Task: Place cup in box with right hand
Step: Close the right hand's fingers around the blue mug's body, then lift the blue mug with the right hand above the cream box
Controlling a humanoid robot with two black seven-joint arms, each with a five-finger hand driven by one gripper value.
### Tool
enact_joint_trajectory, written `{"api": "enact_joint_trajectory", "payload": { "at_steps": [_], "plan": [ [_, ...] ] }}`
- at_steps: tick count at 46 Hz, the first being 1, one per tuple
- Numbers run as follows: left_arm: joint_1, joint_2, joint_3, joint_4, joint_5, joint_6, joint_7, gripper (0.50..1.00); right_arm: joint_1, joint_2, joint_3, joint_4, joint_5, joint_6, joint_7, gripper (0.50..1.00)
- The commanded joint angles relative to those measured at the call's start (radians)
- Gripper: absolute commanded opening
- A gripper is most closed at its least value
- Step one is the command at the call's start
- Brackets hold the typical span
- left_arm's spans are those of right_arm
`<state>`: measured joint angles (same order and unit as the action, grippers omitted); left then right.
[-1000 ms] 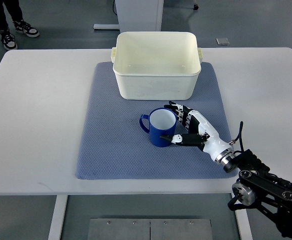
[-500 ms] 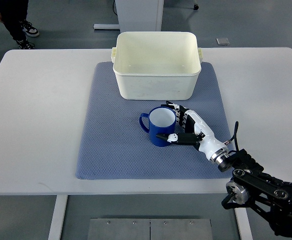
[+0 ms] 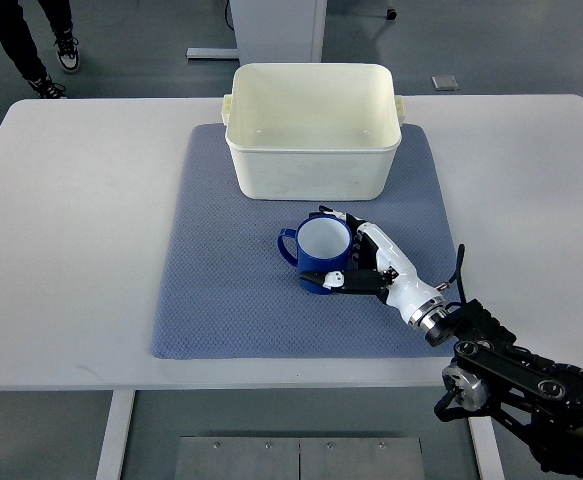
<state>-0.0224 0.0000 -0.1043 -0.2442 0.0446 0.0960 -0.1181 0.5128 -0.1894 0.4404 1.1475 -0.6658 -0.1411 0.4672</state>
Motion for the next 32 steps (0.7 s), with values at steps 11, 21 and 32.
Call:
{"api": "enact_joint_trajectory", "payload": {
  "at_steps": [11,21,32],
  "plan": [
    [-0.001,0.0,0.0,0.0,0.0,0.001,0.0,1.0,0.015,0.007,-0.023,-0.006,0.0,0.0,0.037,0.795],
    [0.001,0.0,0.0,-0.001,0.0,0.001,0.0,1.0,0.016,0.005,-0.042,-0.012,0.0,0.002,0.045,0.661],
    [0.001,0.0,0.0,-0.001,0.0,0.001,0.0,1.0,0.029,0.018,-0.055,-0.031,0.005,0.002,0.063,0.5]
  ]
}}
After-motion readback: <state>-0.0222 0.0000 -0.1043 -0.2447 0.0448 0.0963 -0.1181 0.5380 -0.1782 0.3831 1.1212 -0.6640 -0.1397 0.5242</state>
